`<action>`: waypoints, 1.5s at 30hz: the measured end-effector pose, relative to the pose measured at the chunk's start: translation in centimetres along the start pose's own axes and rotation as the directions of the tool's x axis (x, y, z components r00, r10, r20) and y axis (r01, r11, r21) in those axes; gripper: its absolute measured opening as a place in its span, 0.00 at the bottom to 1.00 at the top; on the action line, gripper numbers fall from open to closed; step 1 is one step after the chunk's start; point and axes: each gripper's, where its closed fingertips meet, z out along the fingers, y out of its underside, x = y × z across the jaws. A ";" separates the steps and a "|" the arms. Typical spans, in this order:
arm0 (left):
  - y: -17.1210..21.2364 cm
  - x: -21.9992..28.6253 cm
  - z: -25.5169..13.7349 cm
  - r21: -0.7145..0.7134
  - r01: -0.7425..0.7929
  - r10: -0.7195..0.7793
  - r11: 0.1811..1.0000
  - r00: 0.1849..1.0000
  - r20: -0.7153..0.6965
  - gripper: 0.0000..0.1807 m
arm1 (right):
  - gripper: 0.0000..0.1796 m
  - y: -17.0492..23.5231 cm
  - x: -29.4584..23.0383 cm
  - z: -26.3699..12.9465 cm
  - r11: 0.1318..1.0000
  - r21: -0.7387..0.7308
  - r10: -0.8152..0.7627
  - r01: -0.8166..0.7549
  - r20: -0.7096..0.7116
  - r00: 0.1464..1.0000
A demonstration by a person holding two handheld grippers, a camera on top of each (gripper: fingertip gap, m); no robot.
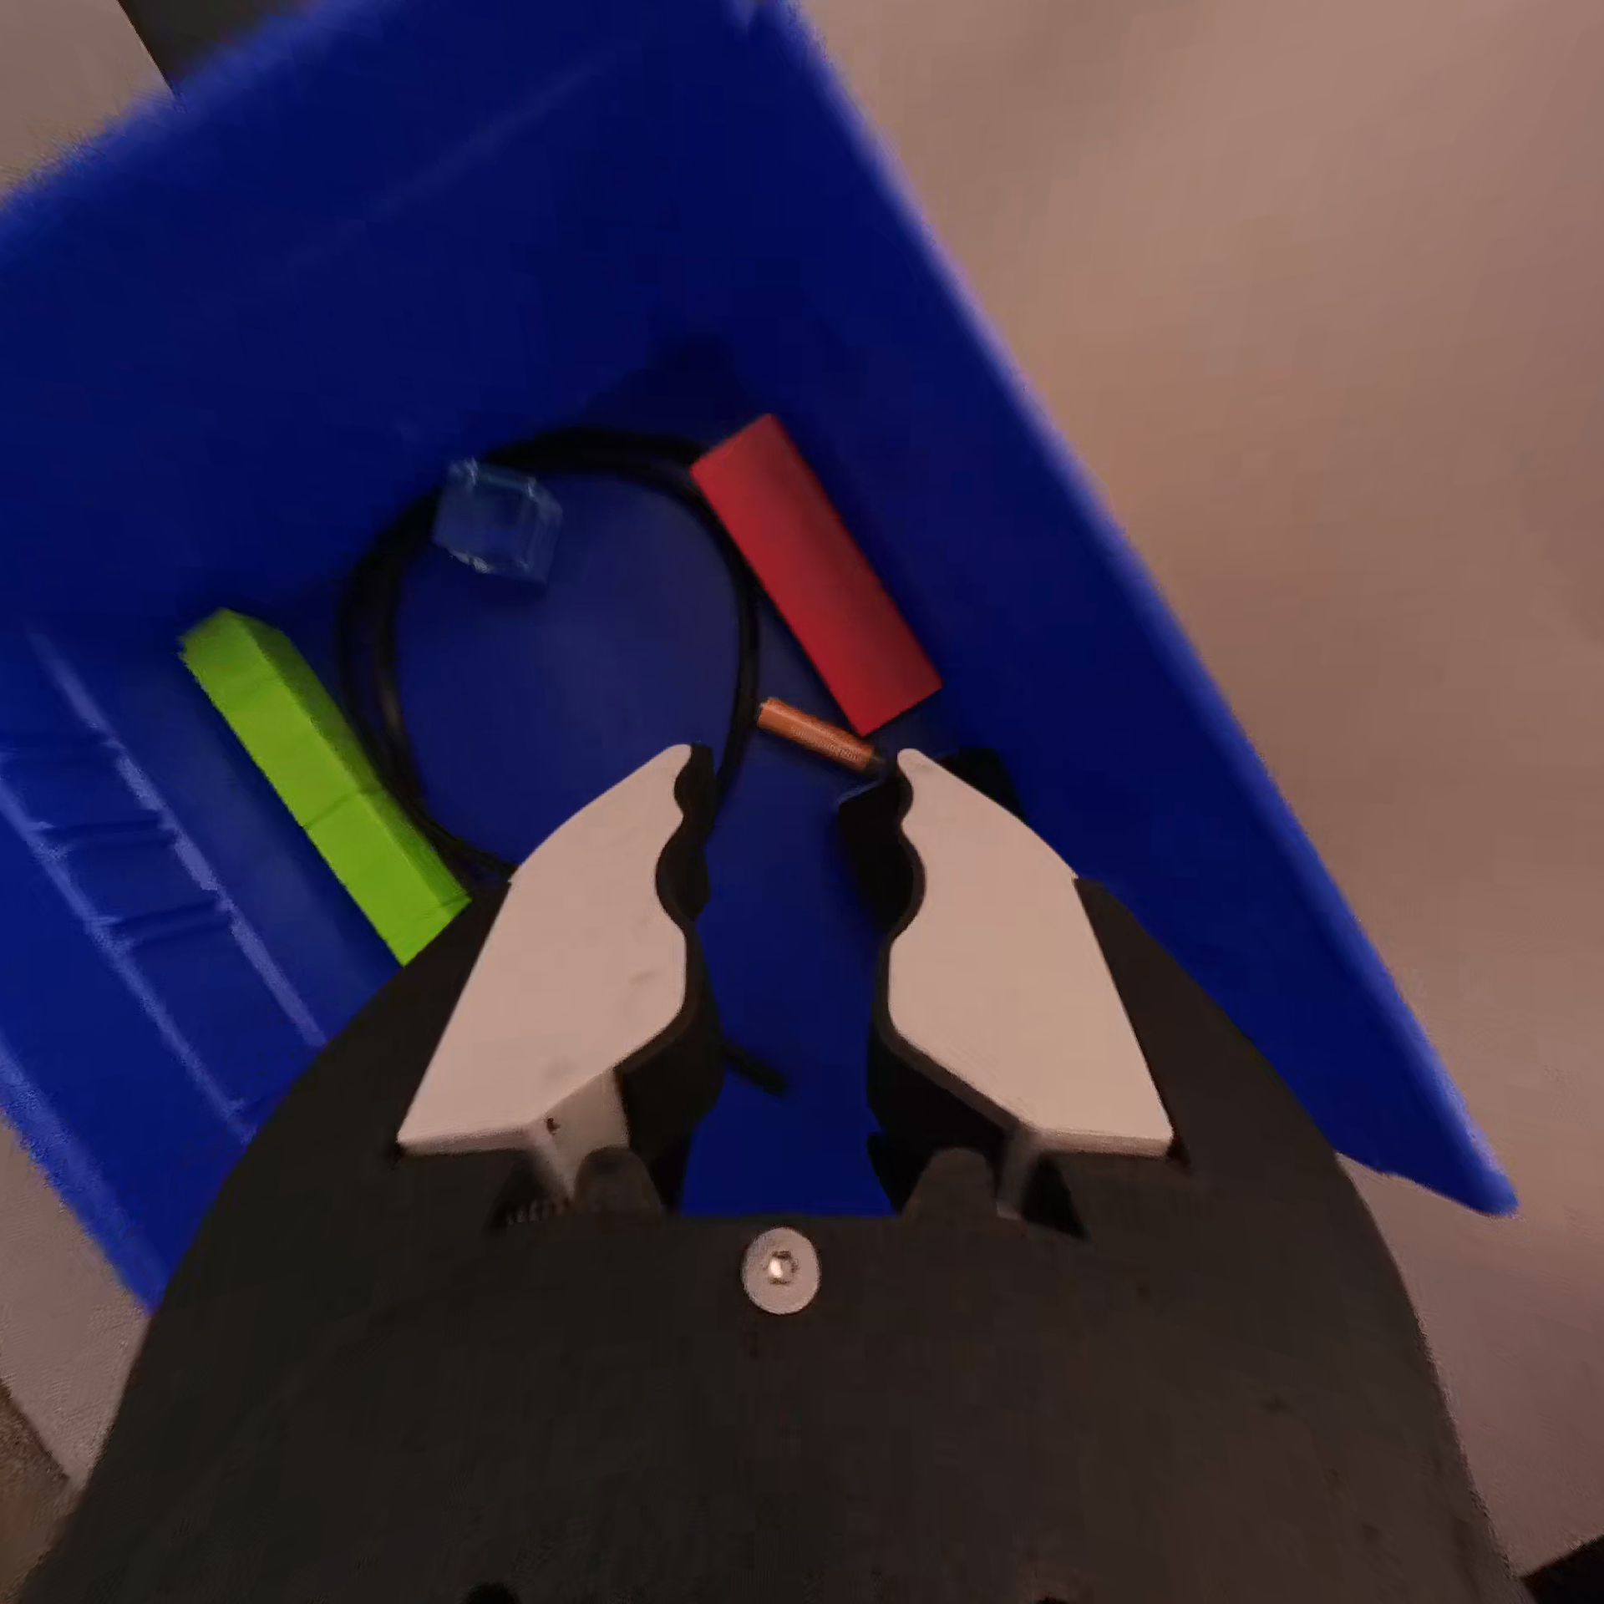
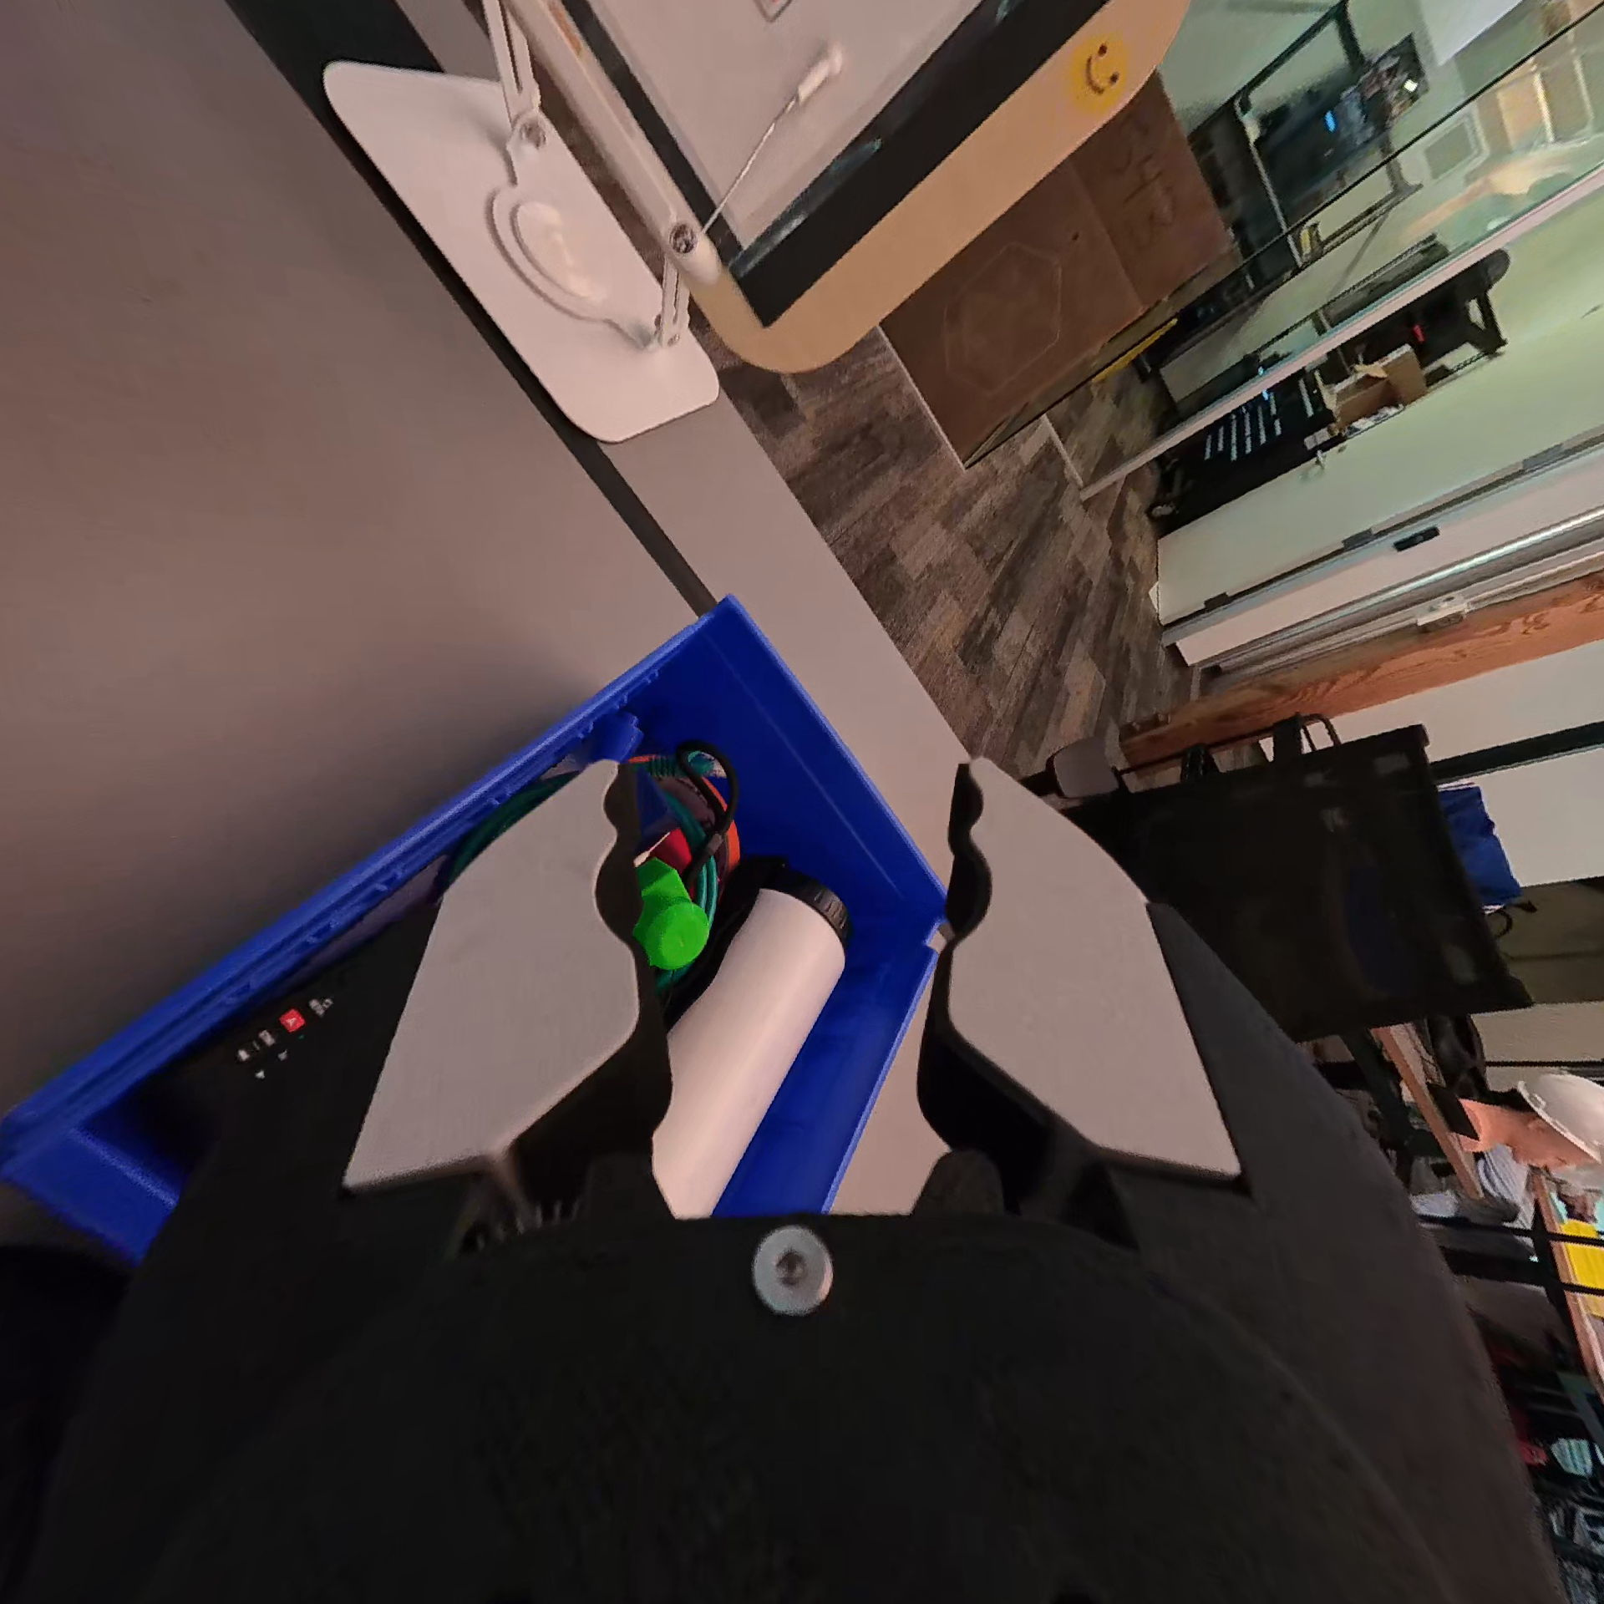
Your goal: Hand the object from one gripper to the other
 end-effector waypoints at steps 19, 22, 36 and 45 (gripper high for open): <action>1.9 -0.4 5.2 -0.172 0.349 -0.349 0.921 0.937 0.032 0.14 | 0.38 1.4 -0.5 1.2 0.996 -0.081 -0.042 0.042 0.011 0.999; 1.8 -0.4 5.4 -0.174 0.334 -0.331 0.926 0.943 0.047 0.14 | 0.38 1.4 -0.6 1.4 0.995 -0.091 -0.050 0.051 0.011 0.999; 3.1 -0.6 5.4 -0.289 0.235 -0.206 0.928 0.970 0.129 0.06 | 0.37 1.6 -0.9 1.8 0.989 -0.127 -0.081 0.081 -0.002 0.997; -4.1 -0.8 -2.7 0.193 0.238 -0.228 0.952 0.971 -0.074 0.06 | 0.36 0.5 -0.6 1.7 0.991 -0.091 -0.102 0.099 -0.037 0.994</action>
